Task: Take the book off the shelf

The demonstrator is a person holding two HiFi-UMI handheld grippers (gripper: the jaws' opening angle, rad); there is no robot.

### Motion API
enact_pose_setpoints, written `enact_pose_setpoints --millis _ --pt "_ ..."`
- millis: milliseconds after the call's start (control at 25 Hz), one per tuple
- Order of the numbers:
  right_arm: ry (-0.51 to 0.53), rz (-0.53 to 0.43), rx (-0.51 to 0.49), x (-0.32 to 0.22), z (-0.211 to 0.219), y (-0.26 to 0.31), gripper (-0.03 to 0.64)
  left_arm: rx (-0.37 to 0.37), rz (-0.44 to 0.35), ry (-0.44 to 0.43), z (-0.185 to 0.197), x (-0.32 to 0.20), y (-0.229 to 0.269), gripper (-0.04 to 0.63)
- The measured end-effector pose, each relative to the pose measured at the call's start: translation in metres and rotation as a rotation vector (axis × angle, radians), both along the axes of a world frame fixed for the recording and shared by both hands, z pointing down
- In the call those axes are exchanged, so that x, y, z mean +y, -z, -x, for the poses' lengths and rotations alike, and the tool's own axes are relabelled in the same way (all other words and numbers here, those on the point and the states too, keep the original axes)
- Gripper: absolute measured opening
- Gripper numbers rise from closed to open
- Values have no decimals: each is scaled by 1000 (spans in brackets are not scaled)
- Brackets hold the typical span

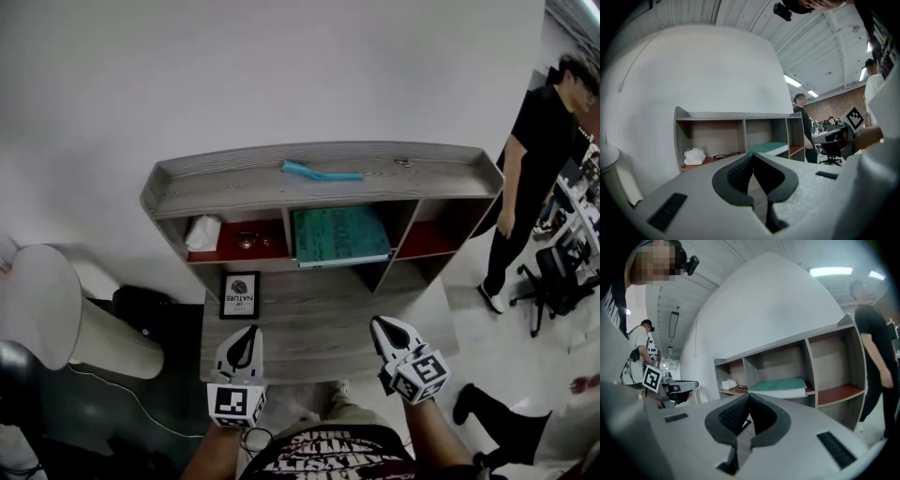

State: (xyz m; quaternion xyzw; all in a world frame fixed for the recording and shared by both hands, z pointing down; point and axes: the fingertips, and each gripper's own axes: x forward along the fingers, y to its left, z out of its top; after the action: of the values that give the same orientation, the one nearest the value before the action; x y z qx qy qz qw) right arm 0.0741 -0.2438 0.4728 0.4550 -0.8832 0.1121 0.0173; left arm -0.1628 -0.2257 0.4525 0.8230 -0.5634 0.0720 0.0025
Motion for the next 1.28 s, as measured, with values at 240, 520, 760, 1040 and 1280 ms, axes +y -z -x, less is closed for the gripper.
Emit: enact_pose_setpoints --millis 240,520,760,1040,1280 --pt "56 106 -81 -50 5 -18 5 3 15 26 -3 -39 -7 6" --pt "84 253 -113 -96 4 -47 113 4 54 42 -12 -71 -25 6" --pt "70 405 -392 -135 -5 -57 329 10 81 47 -21 -91 -40 6" --pt "58 500 -600 -168 -9 -60 430 2 115 46 -29 -106 -56 6" --pt "71 529 -690 -191 -6 -62 460 -7 139 48 -32 -112 -67 6"
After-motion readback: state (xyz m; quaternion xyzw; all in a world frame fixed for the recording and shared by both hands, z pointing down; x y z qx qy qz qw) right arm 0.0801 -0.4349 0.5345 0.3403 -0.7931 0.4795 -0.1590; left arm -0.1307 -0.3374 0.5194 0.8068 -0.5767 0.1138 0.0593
